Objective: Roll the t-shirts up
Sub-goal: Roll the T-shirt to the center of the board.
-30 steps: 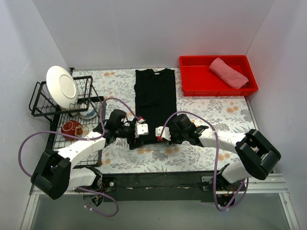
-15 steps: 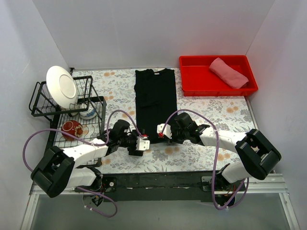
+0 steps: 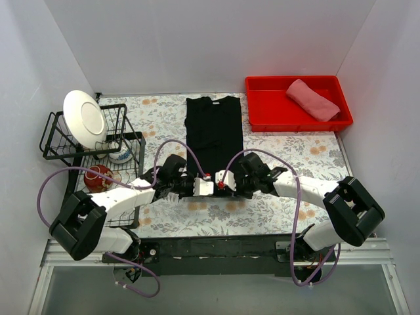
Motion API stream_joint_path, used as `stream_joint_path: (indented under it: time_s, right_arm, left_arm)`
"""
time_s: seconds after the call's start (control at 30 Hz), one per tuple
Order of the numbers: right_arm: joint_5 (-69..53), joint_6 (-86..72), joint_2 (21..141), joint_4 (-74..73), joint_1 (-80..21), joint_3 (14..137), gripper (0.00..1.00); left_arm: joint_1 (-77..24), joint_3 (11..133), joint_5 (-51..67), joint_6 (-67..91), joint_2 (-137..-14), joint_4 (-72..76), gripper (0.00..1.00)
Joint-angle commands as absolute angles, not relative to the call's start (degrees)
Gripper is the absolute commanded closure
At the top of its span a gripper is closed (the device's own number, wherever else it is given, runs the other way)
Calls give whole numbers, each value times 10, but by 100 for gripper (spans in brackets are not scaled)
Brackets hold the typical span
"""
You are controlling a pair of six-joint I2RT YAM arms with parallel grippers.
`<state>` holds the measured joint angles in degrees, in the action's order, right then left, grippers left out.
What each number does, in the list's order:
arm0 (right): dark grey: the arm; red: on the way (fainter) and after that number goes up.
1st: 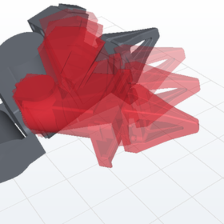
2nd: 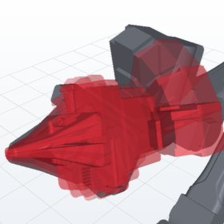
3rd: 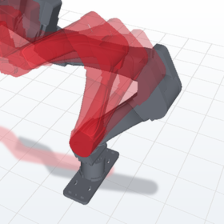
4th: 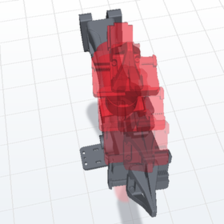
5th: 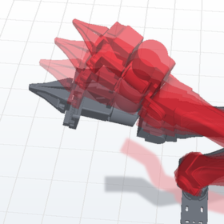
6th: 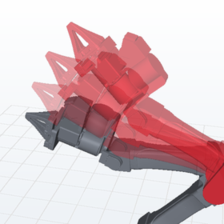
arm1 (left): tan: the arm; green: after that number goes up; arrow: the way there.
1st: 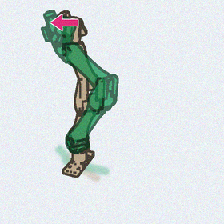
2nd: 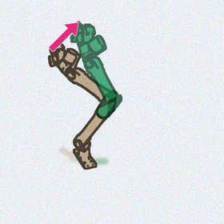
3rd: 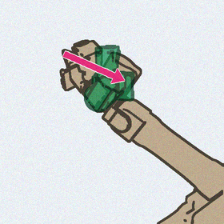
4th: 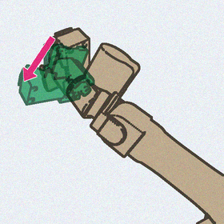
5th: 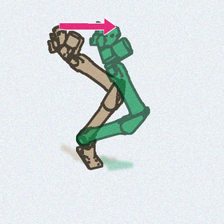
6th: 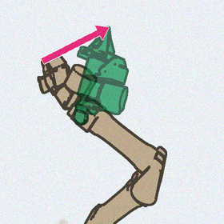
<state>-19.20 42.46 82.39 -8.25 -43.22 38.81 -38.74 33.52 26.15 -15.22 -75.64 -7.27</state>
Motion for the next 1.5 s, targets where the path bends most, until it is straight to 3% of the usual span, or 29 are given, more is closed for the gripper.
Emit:
stream_joint_path:
  time_s: [0.0,0.3,0.53,0.83,1.13,1.23,1.27,1.4,1.47]
  right_arm:
    - [-257,461,819,-221,-408,454,99]
    - [-391,598,831,-545,-380,587,99]
    - [-432,732,964,-698,-314,675,99]
    - [-440,766,1114,-748,-281,777,99]
    - [-431,771,1201,-748,-278,837,99]
    - [-431,768,1230,-749,-272,854,99]
    - [-432,767,1237,-748,-272,859,99]
    - [-433,765,1273,-747,-265,883,99]
    - [-432,763,1281,-746,-265,899,91]
  left_arm:
    - [-383,412,305,-145,-730,-322,99]
    - [-379,521,417,-122,-784,-552,100]
    - [-310,611,470,-161,-929,-631,100]
    - [-240,753,474,-249,-1105,-736,100]
    - [-224,797,444,-277,-1167,-755,100]
    - [-221,786,425,-237,-1163,-674,91]
    - [-218,769,414,-207,-1150,-647,82]
    - [-206,722,377,-153,-1107,-557,65]
    - [-198,699,370,-120,-1079,-519,60]
